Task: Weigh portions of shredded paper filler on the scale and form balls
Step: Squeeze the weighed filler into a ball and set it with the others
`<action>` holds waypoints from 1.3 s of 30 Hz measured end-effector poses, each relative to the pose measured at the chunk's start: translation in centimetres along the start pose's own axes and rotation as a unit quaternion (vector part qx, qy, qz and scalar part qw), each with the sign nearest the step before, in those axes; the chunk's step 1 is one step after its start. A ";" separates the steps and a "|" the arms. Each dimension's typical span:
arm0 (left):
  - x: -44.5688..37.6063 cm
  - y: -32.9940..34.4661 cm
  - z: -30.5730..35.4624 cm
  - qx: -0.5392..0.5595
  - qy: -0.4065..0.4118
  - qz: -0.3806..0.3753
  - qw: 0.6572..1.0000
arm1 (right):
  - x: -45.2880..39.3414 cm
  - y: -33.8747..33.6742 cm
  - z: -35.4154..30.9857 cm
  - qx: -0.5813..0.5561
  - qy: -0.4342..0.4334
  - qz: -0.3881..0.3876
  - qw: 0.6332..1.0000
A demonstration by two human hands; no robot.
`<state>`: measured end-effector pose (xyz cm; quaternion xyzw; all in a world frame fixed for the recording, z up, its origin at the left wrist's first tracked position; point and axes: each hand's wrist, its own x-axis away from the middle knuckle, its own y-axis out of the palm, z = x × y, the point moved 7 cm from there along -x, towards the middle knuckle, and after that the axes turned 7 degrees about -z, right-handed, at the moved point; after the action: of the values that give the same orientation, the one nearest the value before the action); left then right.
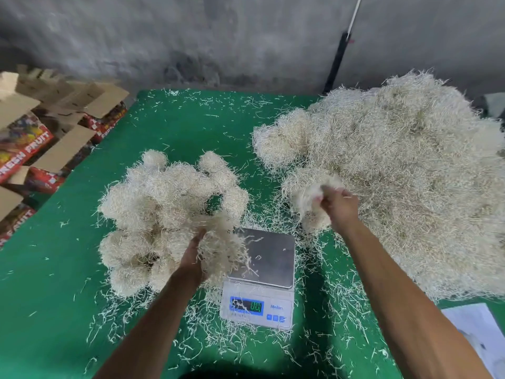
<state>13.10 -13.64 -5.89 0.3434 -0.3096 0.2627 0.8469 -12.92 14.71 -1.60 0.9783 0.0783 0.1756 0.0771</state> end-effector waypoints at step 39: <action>0.4 5.4 -4.5 -0.083 0.003 -0.074 0.994 | 15.3 14.3 8.3 0.461 -0.160 -0.274 0.829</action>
<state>11.39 -6.85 -5.88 0.2930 -0.3013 0.1735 0.8907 5.97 2.49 -1.65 0.8531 0.4016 -0.0678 -0.3261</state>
